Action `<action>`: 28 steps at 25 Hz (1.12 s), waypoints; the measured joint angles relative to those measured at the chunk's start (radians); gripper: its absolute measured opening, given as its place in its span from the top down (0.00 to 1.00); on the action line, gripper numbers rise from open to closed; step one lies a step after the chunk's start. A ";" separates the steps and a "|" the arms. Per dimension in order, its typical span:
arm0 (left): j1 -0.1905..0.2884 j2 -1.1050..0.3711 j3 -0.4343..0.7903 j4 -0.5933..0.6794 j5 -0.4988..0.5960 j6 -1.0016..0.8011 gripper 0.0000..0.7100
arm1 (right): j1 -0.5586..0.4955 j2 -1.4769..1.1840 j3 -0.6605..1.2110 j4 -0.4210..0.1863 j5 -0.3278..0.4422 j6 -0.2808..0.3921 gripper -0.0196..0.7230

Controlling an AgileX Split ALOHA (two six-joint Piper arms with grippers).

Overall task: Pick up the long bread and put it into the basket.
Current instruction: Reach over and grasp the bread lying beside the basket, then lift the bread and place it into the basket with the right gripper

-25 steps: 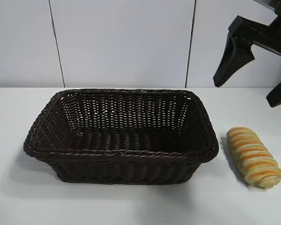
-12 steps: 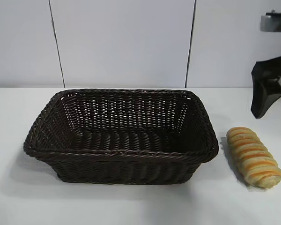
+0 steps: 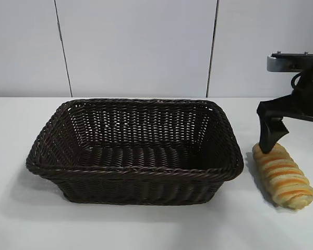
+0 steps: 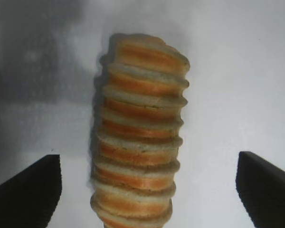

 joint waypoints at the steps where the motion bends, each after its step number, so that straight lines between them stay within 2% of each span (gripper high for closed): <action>1: 0.000 0.000 0.000 0.000 0.000 0.000 0.02 | 0.000 0.007 0.000 0.001 -0.005 0.000 0.11; 2: 0.000 0.000 0.000 0.000 0.000 0.001 0.02 | 0.000 0.013 0.000 0.001 -0.012 0.000 0.18; 6: 0.000 0.000 0.000 0.000 0.000 0.001 0.02 | 0.000 0.020 0.000 0.006 -0.020 0.034 0.72; 7: 0.000 0.000 0.000 0.000 0.000 0.001 0.02 | 0.000 0.020 0.000 0.006 -0.020 0.042 0.80; 8: 0.000 0.000 0.000 0.000 0.000 0.001 0.02 | 0.000 0.020 0.000 0.006 -0.020 0.049 0.85; 10: 0.000 0.000 0.000 0.000 0.000 0.001 0.02 | 0.000 0.020 0.000 0.006 -0.019 0.054 0.89; 16: 0.000 0.000 0.000 0.000 0.001 0.001 0.02 | 0.000 -0.007 -0.002 -0.001 0.008 0.056 0.89; 21: 0.000 0.000 0.000 0.000 0.001 0.001 0.02 | 0.000 -0.155 -0.002 -0.001 0.028 0.060 0.89; 23: 0.000 0.000 0.000 0.000 0.001 0.001 0.02 | 0.000 -0.215 -0.005 -0.001 0.053 0.069 0.89; 28: 0.000 0.000 0.000 0.000 0.001 0.001 0.02 | 0.000 -0.307 -0.082 -0.001 0.175 0.075 0.89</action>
